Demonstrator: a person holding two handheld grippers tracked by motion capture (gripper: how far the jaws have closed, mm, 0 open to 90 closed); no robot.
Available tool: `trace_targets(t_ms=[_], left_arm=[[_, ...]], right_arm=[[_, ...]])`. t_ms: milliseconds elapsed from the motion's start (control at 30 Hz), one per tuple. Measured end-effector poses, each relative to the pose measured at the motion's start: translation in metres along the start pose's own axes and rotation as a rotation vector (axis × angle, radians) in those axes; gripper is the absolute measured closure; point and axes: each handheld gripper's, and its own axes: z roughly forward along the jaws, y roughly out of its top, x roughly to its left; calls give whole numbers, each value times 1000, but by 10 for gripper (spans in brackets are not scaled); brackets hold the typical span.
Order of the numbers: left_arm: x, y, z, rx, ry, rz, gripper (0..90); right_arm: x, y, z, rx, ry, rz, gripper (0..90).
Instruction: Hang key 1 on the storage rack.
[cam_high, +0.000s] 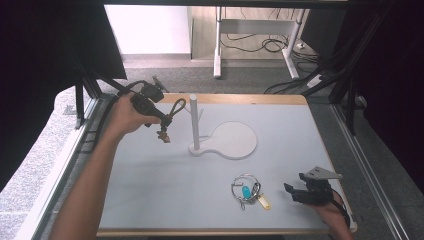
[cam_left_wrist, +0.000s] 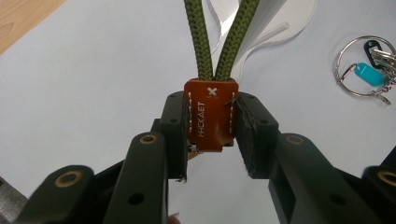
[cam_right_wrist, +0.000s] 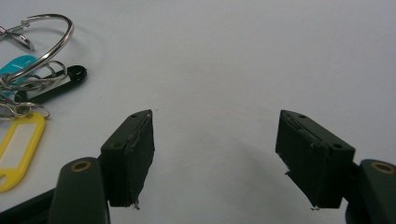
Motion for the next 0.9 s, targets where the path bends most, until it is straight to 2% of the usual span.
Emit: trace_targets(t_ms=[433, 600, 900], left_arm=[[3, 3, 3, 21, -25, -1, 667], [3, 3, 5, 21, -22, 12, 667], [6, 4, 9, 34, -45, 23, 667]], right_arm=[[-1, 0, 0, -1, -2, 1, 282], [0, 0, 0, -1, -2, 0, 282], [-1, -1, 1, 1, -3, -2, 282]])
